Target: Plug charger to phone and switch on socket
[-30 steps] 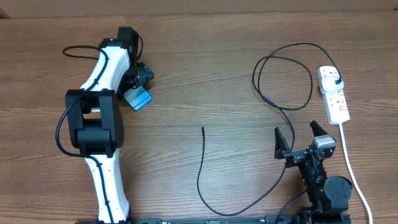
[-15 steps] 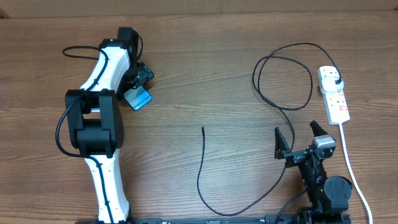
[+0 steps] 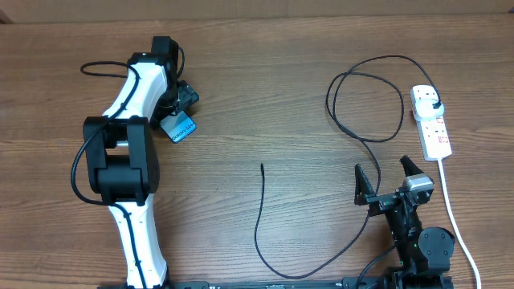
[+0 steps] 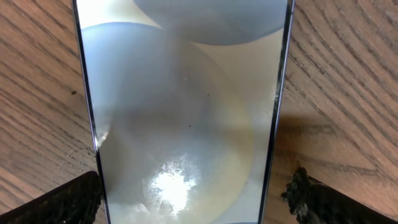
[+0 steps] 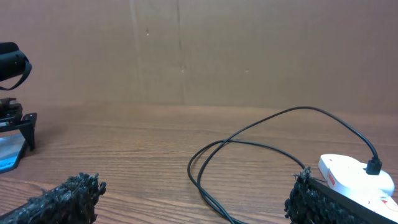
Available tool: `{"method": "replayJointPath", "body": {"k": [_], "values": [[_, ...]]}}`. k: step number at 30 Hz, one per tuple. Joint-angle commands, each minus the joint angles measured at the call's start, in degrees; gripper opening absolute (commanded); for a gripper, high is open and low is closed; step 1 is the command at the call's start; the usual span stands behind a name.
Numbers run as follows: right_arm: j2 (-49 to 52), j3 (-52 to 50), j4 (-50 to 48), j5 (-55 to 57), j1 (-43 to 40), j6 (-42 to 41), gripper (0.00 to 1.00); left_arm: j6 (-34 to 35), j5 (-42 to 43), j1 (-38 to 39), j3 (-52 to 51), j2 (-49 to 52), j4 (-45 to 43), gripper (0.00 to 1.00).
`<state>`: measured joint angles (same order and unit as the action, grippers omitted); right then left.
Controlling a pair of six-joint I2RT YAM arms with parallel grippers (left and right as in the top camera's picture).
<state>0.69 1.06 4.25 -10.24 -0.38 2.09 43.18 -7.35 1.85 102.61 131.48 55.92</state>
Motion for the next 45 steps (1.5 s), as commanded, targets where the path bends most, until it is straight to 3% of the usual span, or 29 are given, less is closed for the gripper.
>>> {"method": "replayJointPath", "body": {"k": [1,45], "values": [[-0.5,-0.6,-0.3,0.3,-0.3,-0.3,1.0,0.8,-2.0,0.1,-3.7,2.3,-0.7,1.0],[-0.5,-0.6,-0.3,0.3,-0.3,-0.3,1.0,0.3,-1.8,-2.4,-3.9,2.3,-1.0,1.0]]}}
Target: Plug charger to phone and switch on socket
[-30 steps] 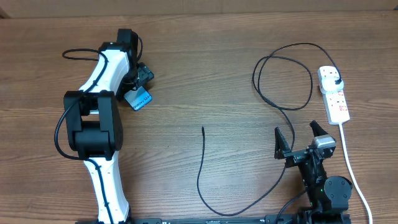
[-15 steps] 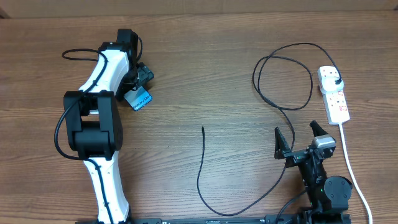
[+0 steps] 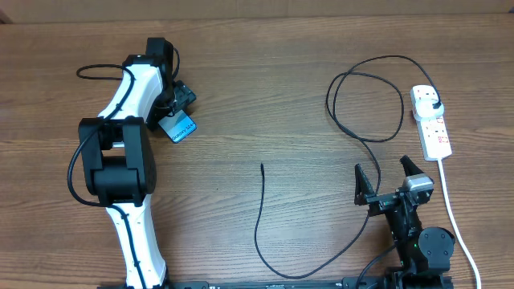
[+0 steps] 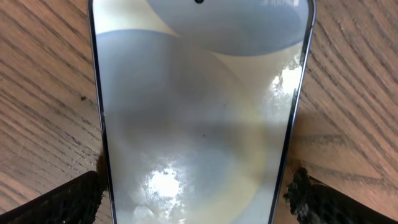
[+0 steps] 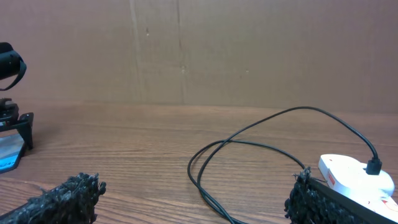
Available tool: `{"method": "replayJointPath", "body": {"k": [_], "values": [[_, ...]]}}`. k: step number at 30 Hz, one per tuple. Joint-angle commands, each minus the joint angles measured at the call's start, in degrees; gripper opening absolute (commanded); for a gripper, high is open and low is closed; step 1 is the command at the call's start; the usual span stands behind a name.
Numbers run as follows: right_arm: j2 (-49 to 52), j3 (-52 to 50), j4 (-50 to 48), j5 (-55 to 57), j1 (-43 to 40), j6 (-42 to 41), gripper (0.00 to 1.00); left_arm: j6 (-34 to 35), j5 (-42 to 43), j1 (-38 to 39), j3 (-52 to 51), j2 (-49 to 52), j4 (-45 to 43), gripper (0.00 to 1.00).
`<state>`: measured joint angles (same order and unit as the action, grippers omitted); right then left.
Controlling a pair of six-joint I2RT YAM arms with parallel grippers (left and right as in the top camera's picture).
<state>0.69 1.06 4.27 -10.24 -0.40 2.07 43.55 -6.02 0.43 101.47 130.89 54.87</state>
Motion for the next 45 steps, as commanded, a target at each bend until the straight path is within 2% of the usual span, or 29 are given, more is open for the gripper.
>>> {"method": "replayJointPath", "body": {"k": [1,13,45], "values": [[-0.5,-0.6,-0.3,0.3,-0.3,-0.3,1.0,0.0,-2.9,-1.0,-2.7,2.9,-0.2,1.0],[-0.5,-0.6,-0.3,0.3,-0.3,-0.3,1.0,0.0,0.5,-0.9,-2.7,2.9,-1.9,0.99],[-0.5,-0.6,-0.3,0.3,-0.3,-0.3,1.0,-0.1,-0.4,0.4,-2.7,2.9,2.4,0.99]]}}
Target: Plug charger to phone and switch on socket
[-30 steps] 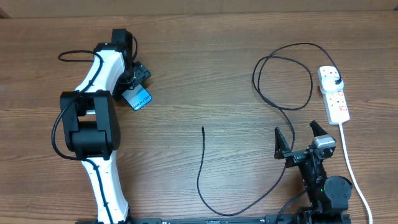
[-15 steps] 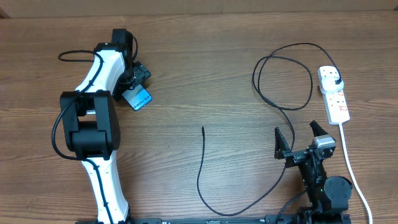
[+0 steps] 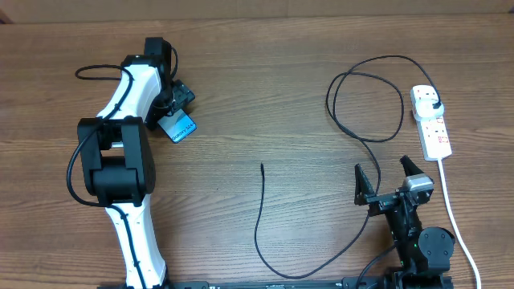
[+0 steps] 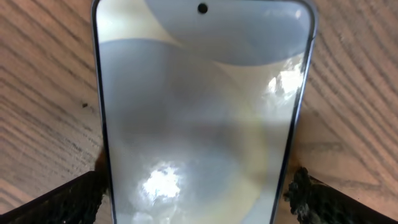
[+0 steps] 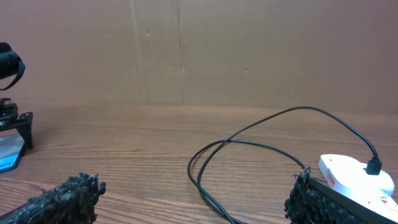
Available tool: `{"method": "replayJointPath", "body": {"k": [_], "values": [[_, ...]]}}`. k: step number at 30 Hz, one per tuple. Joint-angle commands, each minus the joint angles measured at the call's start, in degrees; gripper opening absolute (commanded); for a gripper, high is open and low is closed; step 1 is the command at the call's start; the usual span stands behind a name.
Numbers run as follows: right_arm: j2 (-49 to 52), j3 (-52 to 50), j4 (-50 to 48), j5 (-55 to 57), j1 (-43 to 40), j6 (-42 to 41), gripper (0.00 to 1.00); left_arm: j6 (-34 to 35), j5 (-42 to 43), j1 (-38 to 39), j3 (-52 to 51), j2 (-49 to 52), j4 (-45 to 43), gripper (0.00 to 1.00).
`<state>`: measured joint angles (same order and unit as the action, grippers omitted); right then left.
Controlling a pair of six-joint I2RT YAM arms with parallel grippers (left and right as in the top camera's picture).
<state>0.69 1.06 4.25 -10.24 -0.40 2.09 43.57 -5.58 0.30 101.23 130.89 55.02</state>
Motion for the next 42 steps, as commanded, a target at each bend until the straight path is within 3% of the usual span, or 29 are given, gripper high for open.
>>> {"method": "replayJointPath", "body": {"k": [1,12,25,42], "values": [[-0.5,-0.6,-0.3,0.3,-0.3,-0.3,1.0,-0.1,-0.8,0.5,-2.5,2.9,2.6,1.0],[-0.5,-0.6,-0.3,0.3,-0.3,-0.3,1.0,-1.0,-1.0,0.5,-2.5,2.9,7.1,0.99],[-0.5,-0.6,-0.3,0.3,-0.3,-0.3,1.0,-6.2,-1.4,0.5,-2.5,2.9,5.2,0.99],[-0.5,-0.6,-0.3,0.3,-0.3,-0.3,1.0,-6.3,-2.3,0.5,-2.5,2.9,4.9,1.0]]}}
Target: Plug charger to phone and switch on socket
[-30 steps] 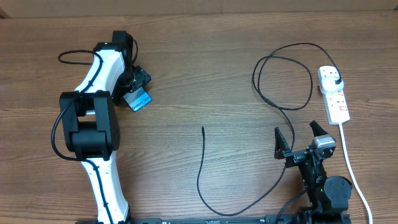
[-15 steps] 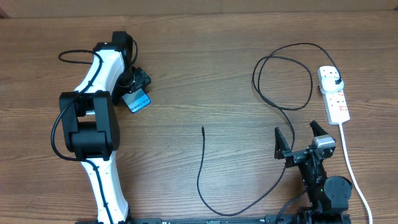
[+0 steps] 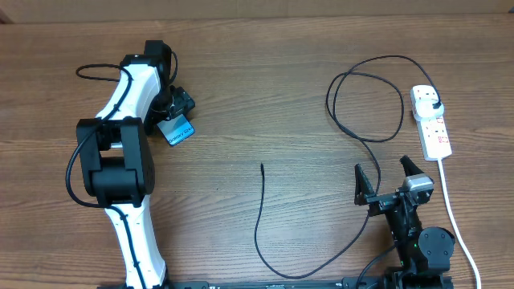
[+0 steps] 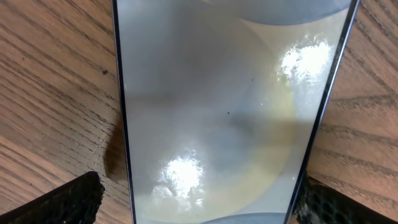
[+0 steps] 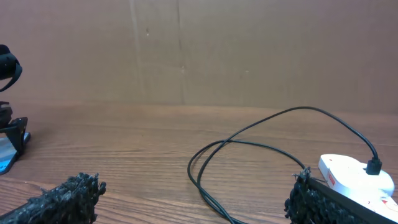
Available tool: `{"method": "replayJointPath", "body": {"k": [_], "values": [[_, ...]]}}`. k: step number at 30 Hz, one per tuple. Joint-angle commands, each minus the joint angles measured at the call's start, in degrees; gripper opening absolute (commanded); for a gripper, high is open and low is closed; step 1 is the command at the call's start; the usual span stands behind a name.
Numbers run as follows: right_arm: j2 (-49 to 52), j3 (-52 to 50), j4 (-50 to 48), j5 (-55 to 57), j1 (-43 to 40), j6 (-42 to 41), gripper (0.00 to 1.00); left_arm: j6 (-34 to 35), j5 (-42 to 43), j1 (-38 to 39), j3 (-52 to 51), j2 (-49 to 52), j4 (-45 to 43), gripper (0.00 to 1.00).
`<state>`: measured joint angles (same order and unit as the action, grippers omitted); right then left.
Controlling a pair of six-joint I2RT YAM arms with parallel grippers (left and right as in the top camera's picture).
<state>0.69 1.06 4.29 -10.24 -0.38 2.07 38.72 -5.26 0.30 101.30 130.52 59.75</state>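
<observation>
The phone (image 3: 177, 131) lies screen-up on the table at the left; its pale screen (image 4: 217, 112) fills the left wrist view. My left gripper (image 3: 173, 119) stands open astride it, one fingertip on either side of the phone's near end (image 4: 199, 205). The black charger cable (image 3: 365, 140) runs from the white socket strip (image 3: 432, 128) in loops to its free end (image 3: 262, 166) at mid-table. My right gripper (image 3: 389, 178) is open at the front right, with nothing between its fingers (image 5: 189, 199), facing the cable loops (image 5: 249, 155) and the strip (image 5: 357, 174).
A brown cardboard wall (image 5: 199, 50) closes off the back of the table. The strip's white lead (image 3: 454, 217) runs to the front edge past the right arm's base. The left arm's own thin cable (image 3: 96, 68) loops at the far left.
My left gripper is nearer the phone: the screen looks larger and its top edge with the camera hole has left the wrist view. Overhead, the phone lies slightly shifted. The right arm has not moved.
My left gripper stayed open astride the phone throughout. First the screen filled the wrist view, then the camera hole showed at the top, then the whole top edge, and now the view is close again. The cable, strip and right gripper have kept their places.
</observation>
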Motion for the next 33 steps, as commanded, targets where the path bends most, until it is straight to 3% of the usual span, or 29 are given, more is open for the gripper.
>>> {"method": "replayJointPath", "body": {"k": [1,33], "values": [[-0.5,-0.6,-0.3,0.3,-0.3,-0.3,1.0,-1.4,-2.6,0.5,-2.6,3.2,0.2,0.99],[-0.5,-0.6,-0.3,0.3,-0.3,-0.3,1.0,-2.6,-0.9,0.1,-2.6,3.2,-1.5,0.99]]}}
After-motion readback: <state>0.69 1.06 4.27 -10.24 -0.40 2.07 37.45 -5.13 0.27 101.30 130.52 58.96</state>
